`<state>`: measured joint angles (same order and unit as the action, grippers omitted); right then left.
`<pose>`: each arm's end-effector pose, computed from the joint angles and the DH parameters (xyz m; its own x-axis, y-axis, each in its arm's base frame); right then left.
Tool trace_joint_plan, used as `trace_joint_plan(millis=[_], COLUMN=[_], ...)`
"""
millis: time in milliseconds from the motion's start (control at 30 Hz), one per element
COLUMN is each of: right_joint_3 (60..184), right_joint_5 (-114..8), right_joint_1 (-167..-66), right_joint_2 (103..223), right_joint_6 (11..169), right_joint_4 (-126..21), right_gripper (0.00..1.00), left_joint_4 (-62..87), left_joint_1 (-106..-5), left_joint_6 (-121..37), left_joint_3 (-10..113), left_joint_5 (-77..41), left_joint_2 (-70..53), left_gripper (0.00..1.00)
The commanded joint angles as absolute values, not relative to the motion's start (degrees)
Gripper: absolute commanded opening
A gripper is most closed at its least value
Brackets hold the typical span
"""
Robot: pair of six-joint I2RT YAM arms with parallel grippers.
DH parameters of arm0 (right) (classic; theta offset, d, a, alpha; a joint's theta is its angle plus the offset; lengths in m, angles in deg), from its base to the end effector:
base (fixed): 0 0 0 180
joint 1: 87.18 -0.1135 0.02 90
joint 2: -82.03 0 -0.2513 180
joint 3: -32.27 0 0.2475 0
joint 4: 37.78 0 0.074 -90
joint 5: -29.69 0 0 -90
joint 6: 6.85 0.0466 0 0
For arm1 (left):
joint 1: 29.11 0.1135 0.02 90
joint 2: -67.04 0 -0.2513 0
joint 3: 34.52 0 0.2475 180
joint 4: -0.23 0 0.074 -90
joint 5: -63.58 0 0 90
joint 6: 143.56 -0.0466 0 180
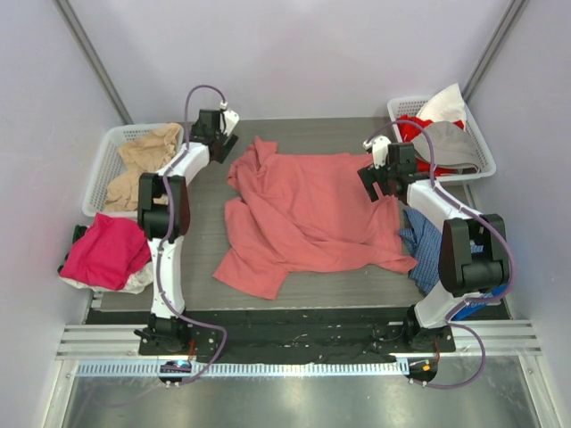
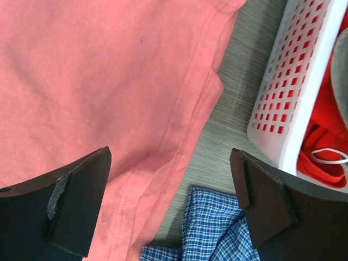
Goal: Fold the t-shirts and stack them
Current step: Flatten the tshirt out
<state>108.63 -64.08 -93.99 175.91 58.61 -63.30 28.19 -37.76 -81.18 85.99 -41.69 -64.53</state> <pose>0.3589 0.0398 0.2075 -0.5872 -0.4875 -0.6462 -0.3457 0.8729 -0.3444 0.5180 -0.0664 0.1791 -0.5780 0.5403 -0.6115 0.2379 0.8284 0.5071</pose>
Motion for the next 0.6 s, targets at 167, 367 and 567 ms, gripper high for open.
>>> trace_joint_plan(millis=[167, 367, 567], right_joint_3=[108.1, 107.6, 107.3], right_joint_5=[-63.7, -63.8, -63.4], right_joint_1=[-95.1, -95.2, -95.2], right_joint_2=[174.3, 173.6, 173.8], right_joint_6=[60.0, 59.8, 59.9], right_joint_4=[-61.7, -62.0, -62.2], right_gripper=[1.00, 1.00, 0.99], left_joint_4=[35.4, 36.9, 40.4], left_joint_1=[-38.0, -38.2, -38.3], left_joint_6=[-74.7, -74.5, -73.7], left_joint_3=[85.8, 86.1, 91.2], left_joint_5=[-27.6, -22.7, -16.5], left_joint_2=[-57.8, -60.9, -65.2], left_gripper=[0.88, 0.86, 0.82])
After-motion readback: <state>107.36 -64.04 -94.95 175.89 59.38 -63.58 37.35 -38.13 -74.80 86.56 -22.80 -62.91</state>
